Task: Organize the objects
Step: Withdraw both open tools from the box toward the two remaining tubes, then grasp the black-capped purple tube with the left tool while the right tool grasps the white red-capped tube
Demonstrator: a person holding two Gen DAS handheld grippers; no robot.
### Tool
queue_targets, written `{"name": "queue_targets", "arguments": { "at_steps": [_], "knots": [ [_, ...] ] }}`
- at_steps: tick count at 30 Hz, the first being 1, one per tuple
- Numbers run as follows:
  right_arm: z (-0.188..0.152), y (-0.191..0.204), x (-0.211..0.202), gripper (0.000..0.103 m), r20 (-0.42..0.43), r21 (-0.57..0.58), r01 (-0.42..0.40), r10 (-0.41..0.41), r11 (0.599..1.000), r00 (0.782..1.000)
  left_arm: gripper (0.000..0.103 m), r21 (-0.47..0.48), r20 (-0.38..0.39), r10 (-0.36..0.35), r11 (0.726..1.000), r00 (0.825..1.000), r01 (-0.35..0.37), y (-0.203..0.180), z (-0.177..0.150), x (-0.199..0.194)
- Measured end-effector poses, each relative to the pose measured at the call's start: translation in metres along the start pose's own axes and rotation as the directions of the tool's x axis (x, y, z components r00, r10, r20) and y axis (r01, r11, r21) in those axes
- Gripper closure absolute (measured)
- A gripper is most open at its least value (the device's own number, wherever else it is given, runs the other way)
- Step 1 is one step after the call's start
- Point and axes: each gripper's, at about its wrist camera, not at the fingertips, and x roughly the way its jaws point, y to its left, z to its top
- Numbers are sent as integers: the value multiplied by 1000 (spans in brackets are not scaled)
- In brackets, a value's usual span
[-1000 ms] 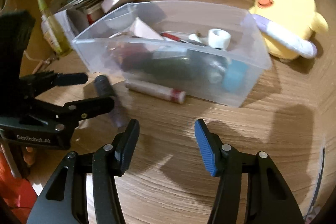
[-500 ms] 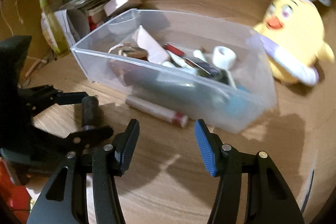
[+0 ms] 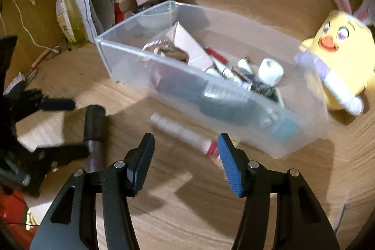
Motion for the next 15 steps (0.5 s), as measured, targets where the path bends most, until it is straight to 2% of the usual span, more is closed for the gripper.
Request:
{"name": "queue_targets", "arguments": {
  "at_steps": [5,9,12,14,15],
  "knots": [
    [1,13,23,51,-61,-45,-5,2,999,998,16,-11,-1,-20,1000,1000,20,-7,0,4],
    [-6,14,17,52,-54,-44,-30,28,999,998,18,8,-6,-29,1000,1000,29,-16,3,10],
    [-11,12,12,68,-52,-38,-52,50,998,997,29,18,-4,-26,1000,1000,26,-19,9,16],
    [-13,11,9,84,-54,-31,-67,65,997,996,36,17,0,-20,1000,1000,20,-21,14,20],
    [-15,10,8,86,-52,-30,-65,63,997,997,40,21,1,-19,1000,1000,19,-23,17,22]
  ]
}}
